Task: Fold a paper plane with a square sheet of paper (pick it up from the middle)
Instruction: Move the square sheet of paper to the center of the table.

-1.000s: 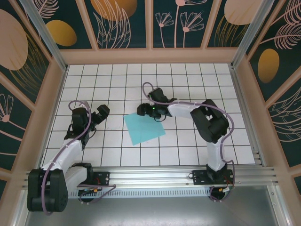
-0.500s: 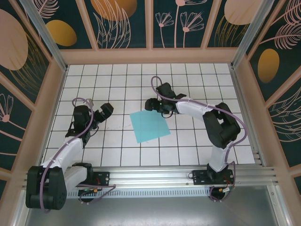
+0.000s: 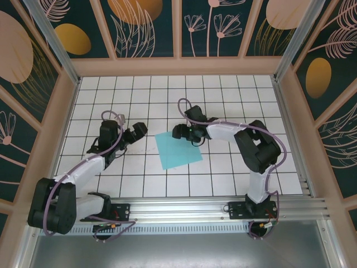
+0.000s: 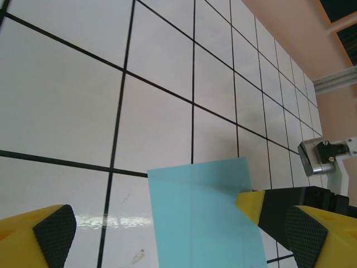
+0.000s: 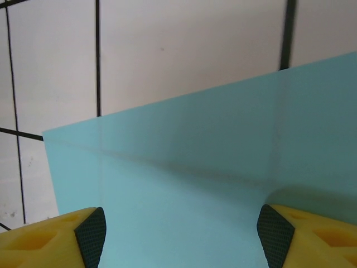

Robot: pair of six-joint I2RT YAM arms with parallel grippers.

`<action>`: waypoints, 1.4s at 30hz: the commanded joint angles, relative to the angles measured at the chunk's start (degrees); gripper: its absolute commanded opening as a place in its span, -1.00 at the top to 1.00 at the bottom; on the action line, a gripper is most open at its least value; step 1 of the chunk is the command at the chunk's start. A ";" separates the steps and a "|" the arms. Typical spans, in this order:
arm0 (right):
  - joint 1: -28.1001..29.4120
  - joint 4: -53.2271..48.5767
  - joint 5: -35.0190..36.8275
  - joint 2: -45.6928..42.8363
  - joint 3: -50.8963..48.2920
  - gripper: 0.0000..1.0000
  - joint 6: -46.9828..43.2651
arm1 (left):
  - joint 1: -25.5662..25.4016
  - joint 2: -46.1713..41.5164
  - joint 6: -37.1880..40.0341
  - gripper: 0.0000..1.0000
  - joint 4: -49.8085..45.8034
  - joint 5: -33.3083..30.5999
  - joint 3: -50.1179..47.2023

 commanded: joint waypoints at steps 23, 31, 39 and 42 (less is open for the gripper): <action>9.38 -28.79 21.55 -1.97 10.22 -0.85 6.19 | -5.48 -2.73 -0.51 -0.97 1.78 -10.49 0.59; 11.79 -31.26 21.10 0.61 11.77 -0.90 7.09 | -5.42 2.88 2.08 -0.97 1.92 1.97 1.00; 11.83 -31.01 19.67 1.89 12.16 -0.91 6.84 | -5.95 7.34 2.71 -0.97 2.76 8.76 1.10; 11.75 -30.30 17.62 1.19 11.90 -0.92 5.81 | -6.36 8.15 2.91 -0.97 -1.11 11.12 0.85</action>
